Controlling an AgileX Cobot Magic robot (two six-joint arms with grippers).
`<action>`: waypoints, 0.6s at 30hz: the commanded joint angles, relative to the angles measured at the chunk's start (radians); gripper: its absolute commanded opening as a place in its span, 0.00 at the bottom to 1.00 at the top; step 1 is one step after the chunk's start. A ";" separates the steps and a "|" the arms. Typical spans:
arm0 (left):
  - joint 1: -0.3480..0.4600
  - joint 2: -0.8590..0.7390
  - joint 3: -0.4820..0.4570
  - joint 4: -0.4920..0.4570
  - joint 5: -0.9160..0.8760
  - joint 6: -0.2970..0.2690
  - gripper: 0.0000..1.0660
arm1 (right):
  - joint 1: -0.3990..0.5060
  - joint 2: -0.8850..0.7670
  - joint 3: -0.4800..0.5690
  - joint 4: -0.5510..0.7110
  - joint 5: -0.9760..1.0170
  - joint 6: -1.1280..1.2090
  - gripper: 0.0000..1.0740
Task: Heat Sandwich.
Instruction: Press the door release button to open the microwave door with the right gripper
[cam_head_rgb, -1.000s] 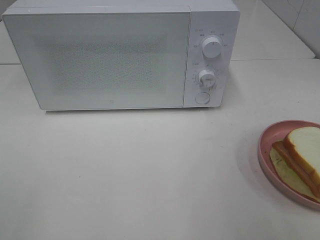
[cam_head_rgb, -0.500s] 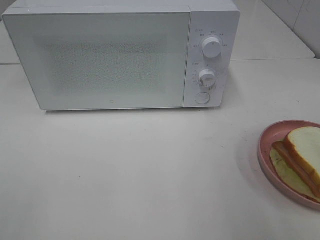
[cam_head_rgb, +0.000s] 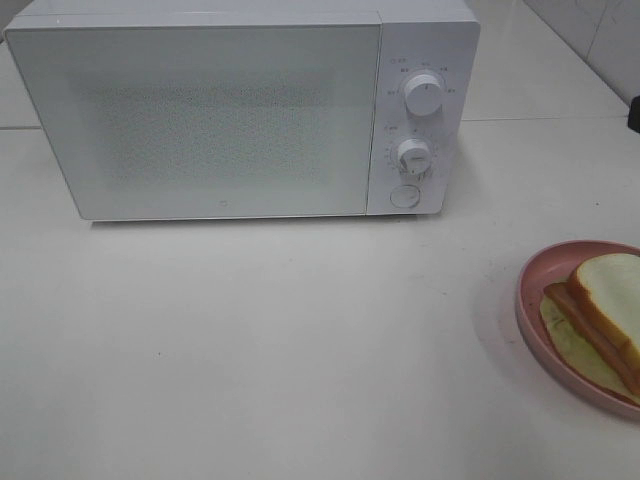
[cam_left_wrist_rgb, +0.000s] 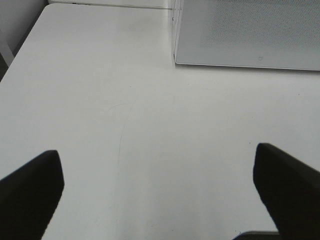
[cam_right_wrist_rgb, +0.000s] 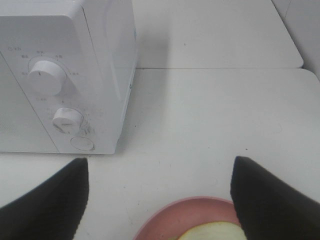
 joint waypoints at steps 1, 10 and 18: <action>0.002 -0.026 0.002 -0.006 -0.011 0.000 0.92 | -0.006 0.059 -0.006 0.003 -0.101 -0.005 0.70; 0.002 -0.026 0.002 -0.006 -0.011 0.000 0.92 | -0.004 0.223 -0.004 0.003 -0.345 -0.005 0.70; 0.002 -0.026 0.002 -0.006 -0.011 0.000 0.92 | 0.005 0.303 0.083 0.073 -0.621 -0.007 0.70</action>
